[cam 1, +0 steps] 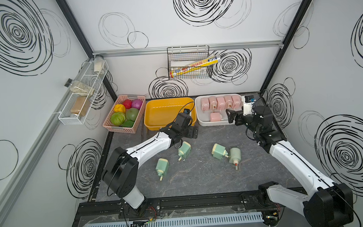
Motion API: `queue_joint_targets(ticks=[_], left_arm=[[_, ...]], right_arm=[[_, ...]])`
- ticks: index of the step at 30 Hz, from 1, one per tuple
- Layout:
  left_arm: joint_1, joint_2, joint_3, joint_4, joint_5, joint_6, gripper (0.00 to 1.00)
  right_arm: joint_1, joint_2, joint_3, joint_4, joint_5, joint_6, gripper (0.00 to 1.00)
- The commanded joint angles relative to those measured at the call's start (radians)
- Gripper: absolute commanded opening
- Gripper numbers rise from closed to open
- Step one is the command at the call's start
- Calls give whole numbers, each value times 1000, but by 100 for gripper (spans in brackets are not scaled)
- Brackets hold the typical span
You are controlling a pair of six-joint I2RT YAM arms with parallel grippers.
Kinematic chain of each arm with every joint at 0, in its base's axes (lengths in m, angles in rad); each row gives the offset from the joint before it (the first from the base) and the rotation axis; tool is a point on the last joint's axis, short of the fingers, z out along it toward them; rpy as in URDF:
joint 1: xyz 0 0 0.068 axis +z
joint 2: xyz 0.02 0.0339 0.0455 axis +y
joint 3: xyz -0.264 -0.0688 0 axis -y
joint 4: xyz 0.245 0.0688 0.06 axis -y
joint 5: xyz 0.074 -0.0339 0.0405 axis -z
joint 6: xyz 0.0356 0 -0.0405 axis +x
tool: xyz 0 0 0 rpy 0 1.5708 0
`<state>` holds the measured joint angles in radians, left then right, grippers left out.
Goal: Place the pencil sharpeners by color into the storage box
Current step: Pick up the pencil sharpener from the center of the board.
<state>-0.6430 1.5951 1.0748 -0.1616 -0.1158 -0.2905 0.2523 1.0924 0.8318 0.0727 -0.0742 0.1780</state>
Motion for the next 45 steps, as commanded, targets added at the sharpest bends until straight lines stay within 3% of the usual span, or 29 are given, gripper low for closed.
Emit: queue_joint_targets(ticks=[1, 14, 24, 34, 37, 45], left_arm=[[5, -84, -93, 122, 31, -6, 99], [-21, -198, -412, 355, 47, -8, 99], [-88, -197, -472, 386, 40, -17, 99], [-123, -242, -499, 315, -39, -186, 99], [-147, -251, -496, 300, -32, -180, 99], [-184, -206, -475, 269, -161, -96, 96]], right_arm=[[5, -13, -9, 41, -9, 19, 100], [5, 9, 1, 33, -18, 32, 100], [5, 18, 7, 33, -22, 37, 100], [5, 38, 13, 29, -37, 41, 100], [5, 47, 15, 29, -48, 45, 100], [7, 58, 21, 27, -65, 55, 100]])
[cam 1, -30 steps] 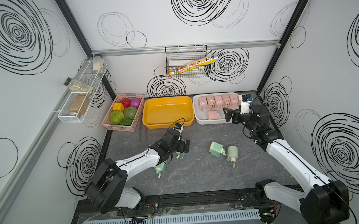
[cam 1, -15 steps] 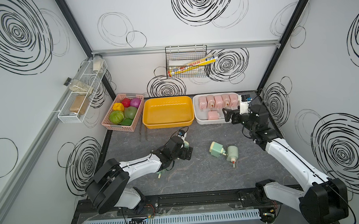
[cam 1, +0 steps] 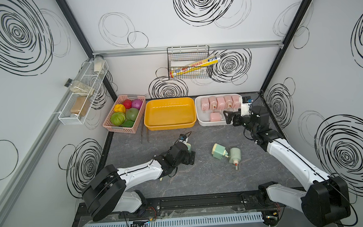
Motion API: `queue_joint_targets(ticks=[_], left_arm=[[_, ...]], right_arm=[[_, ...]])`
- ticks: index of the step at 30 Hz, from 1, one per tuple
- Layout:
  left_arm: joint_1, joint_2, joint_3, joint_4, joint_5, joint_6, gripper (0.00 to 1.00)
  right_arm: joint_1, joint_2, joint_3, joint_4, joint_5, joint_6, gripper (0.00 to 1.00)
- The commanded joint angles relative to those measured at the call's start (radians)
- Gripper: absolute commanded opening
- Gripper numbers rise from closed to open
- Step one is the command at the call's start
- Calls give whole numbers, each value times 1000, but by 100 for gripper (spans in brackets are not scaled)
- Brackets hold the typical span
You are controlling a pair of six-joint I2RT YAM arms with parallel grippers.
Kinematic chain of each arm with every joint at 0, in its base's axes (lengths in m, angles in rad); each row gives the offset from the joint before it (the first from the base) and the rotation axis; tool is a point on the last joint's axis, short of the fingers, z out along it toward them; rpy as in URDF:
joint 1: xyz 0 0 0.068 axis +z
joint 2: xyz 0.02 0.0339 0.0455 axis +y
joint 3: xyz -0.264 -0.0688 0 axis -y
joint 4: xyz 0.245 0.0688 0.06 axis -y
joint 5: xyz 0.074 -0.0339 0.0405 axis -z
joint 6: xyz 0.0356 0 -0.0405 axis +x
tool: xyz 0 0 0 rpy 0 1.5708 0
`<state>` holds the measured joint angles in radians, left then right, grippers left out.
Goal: Place the pencil sharpeners by color into the storage box
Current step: Pick up the pencil sharpener from the center of the board.
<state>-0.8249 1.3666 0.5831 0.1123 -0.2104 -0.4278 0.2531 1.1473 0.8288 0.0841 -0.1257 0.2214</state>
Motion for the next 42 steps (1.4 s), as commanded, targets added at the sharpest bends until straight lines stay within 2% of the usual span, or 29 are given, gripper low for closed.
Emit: queue_joint_targets(ticks=[1, 4, 8, 15, 18, 23, 24, 26, 29, 34, 42], left_arm=[[-2, 32, 24, -15, -92, 44, 96], [-2, 47, 31, -12, -136, 40, 92], [-2, 76, 38, 3, -132, 38, 88], [-20, 82, 41, 23, -118, 43, 67], [-23, 81, 40, 24, -114, 42, 62], [-22, 78, 41, 18, -100, 42, 38], [-22, 79, 44, 16, -90, 47, 29], [-22, 77, 54, 6, -82, 44, 0], [-23, 70, 65, 16, -31, 63, 0], [-16, 37, 77, 11, -73, 56, 0], [47, -17, 155, 0, -65, 37, 0]], right_arm=[[6, 3, 27, 12, -14, 12, 100], [6, 2, 33, -1, -13, 10, 100], [6, -1, 35, -8, -8, 11, 100], [6, -1, 38, -14, -8, 10, 100], [6, 0, 38, -13, -9, 11, 100], [6, 1, 39, -16, -9, 9, 100], [6, 0, 39, -17, -9, 8, 100], [6, 1, 39, -17, -8, 7, 100], [6, 2, 37, -17, -8, 7, 100], [6, 2, 39, -20, -5, 4, 100], [6, 3, 39, -17, -8, 7, 100]])
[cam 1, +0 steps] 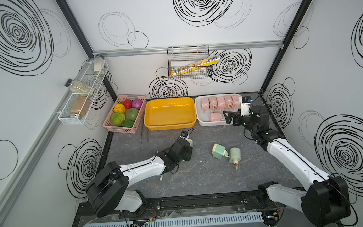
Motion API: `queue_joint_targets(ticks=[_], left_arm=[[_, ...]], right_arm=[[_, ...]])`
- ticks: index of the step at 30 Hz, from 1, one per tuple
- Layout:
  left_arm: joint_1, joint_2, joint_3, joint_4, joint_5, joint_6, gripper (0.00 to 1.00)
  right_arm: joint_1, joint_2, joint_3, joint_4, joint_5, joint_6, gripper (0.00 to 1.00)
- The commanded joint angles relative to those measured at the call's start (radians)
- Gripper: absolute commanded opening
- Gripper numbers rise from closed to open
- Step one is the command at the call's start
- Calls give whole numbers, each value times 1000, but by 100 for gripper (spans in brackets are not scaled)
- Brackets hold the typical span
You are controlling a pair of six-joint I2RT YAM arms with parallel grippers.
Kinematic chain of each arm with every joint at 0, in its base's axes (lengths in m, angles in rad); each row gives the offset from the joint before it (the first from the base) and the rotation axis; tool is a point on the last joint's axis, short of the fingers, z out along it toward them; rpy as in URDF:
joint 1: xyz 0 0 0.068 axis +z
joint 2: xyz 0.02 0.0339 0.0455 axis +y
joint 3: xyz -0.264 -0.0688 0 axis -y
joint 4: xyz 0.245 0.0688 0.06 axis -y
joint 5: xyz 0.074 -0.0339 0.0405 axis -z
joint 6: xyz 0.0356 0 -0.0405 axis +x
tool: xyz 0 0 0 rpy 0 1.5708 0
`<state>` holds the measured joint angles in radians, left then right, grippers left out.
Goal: Place the pencil sharpeners by color into the storage box
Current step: Pick up the pencil sharpener from the center of the board, then place the pencil sharpener in the storage box.
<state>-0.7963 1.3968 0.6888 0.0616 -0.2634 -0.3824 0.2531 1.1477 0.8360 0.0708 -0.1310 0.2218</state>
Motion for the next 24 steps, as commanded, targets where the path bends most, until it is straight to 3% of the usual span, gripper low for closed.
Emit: queue_joint_targets(ticks=[1, 6, 19, 24], left_arm=[[24, -55, 60, 55, -18, -16, 0], [53, -12, 210, -40, -94, -25, 0], [179, 246, 595, -166, -74, -41, 0], [233, 337, 682, -188, -64, -84, 0]], right_arm=[[6, 3, 32, -3, -4, 8, 100], [6, 4, 32, -3, -14, 14, 100], [6, -12, 12, -23, -21, 23, 100], [6, -17, 17, -51, -34, 21, 100]])
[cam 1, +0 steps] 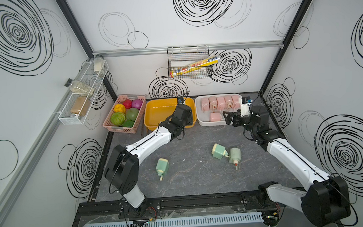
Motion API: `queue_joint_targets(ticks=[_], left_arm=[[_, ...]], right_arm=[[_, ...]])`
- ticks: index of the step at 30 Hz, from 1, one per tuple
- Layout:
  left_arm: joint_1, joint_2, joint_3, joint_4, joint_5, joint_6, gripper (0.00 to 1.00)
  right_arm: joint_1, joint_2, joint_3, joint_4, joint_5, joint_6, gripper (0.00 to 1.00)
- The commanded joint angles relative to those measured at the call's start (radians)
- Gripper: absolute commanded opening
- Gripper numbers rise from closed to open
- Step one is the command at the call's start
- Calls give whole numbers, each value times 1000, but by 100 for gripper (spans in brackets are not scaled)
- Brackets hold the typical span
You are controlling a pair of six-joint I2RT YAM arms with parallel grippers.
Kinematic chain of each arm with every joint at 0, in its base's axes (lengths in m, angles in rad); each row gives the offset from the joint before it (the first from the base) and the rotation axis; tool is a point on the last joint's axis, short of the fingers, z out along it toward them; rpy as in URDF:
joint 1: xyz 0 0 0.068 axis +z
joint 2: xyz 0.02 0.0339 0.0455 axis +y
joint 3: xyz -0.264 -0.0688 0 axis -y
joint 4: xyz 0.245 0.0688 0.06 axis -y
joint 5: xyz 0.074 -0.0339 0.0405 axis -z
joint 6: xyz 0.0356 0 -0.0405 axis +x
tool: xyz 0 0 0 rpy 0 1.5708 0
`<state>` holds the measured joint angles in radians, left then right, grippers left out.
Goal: Place the pencil sharpeners by color into the storage box
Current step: Place the pencil sharpener in the storage box.
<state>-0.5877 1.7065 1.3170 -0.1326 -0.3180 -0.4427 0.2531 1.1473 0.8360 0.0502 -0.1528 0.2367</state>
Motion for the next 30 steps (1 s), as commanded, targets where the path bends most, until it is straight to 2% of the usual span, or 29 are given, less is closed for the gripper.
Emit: queue_joint_targets(ticks=[1, 11, 17, 23, 25, 28, 30], left_arm=[[30, 48, 71, 5, -10, -24, 0], [101, 334, 351, -65, 18, -32, 0], [111, 477, 504, -121, 24, -43, 0], [108, 542, 540, -105, 86, -68, 0], [100, 560, 561, -111, 75, -64, 1], [92, 589, 594, -127, 60, -67, 10], [89, 610, 626, -151, 45, -67, 22]], right_arm=[[6, -17, 17, -36, -17, 6, 100], [8, -27, -15, -62, -77, 55, 100], [8, -38, -25, -88, -70, 56, 100], [8, -46, -25, -90, -58, 56, 100], [8, -46, -25, -94, -57, 56, 100], [8, -49, -26, -102, -56, 52, 100], [7, -50, -26, -107, -54, 48, 100]])
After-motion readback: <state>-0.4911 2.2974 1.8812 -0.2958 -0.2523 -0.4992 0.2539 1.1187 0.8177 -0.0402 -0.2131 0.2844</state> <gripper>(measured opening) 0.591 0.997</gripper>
